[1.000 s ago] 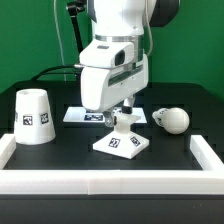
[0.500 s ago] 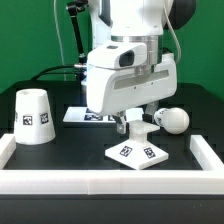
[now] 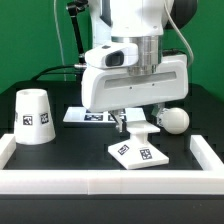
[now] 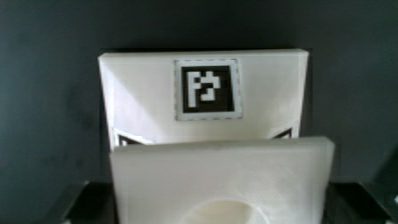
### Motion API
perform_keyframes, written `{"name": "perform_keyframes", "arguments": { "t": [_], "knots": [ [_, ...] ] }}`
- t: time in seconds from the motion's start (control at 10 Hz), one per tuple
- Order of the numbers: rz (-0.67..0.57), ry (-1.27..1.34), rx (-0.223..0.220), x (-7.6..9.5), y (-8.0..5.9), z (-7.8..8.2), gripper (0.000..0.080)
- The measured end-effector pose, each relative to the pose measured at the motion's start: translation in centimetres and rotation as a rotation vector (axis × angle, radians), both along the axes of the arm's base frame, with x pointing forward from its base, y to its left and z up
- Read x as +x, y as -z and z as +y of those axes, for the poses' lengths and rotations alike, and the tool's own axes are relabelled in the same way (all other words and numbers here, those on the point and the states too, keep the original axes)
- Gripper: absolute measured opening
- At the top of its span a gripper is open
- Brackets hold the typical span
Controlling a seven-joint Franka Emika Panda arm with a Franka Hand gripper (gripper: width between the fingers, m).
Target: Assemble lamp
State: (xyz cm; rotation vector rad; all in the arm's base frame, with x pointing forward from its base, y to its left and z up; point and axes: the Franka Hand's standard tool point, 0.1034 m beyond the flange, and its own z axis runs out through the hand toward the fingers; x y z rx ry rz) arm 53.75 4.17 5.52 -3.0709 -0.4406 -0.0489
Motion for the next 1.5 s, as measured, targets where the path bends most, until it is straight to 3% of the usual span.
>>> {"name": "perform_keyframes", "arguments": {
  "t": [0.8,1.4,1.5],
  "knots": [
    [-0.016,0.128,0.024,3.8,0.0,5.3,0.0535],
    [-0.012,0.177,0.023,5.0,0.0,5.7,0.0537],
    [-0.012,0.170,0.023,5.0,0.0,5.8,0.0655]
  ]
}}
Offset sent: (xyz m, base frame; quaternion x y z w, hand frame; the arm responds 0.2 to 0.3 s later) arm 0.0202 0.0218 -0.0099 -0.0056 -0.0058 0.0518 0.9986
